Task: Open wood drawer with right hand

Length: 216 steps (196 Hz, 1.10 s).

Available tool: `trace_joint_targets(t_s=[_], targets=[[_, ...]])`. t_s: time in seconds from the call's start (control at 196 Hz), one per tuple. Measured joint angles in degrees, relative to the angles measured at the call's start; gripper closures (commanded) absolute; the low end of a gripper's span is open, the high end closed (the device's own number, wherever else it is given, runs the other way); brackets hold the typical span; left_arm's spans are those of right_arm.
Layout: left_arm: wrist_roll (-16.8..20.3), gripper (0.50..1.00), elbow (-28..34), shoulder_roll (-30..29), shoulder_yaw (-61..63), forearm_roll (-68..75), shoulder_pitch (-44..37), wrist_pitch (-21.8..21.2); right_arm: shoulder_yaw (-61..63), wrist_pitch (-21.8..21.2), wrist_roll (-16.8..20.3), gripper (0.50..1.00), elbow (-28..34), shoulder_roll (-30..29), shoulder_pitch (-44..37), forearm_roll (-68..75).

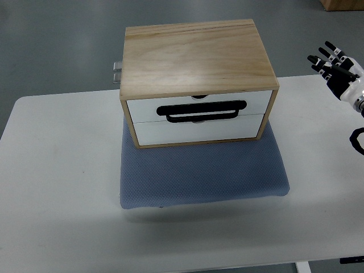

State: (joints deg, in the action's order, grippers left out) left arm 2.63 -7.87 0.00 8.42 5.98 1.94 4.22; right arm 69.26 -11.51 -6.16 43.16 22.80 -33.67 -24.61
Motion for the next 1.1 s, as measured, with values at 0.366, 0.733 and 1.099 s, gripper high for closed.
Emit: trace_joint_targets(t_s=[0.366,0.733,1.099], targets=[[0.00,0.500,0.10,0.00,-0.06,-0.17,-0.27,0.00,0.00,-0.15,0.02,0.546,0.00,0.09,0.00,0.00],[0.00,0.500,0.02,0.00,-0.13,-0.09,-0.71,0.00,-0.06,-0.38,0.02,0.546,0.00,0.21,-0.08,-0.04],[-0.03,0.500,-0.04,0.00,-0.16,-0.08,-0.71,0.00,-0.43,-0.44,0.09,0.546,0.00,0.05,-0.08,-0.08]])
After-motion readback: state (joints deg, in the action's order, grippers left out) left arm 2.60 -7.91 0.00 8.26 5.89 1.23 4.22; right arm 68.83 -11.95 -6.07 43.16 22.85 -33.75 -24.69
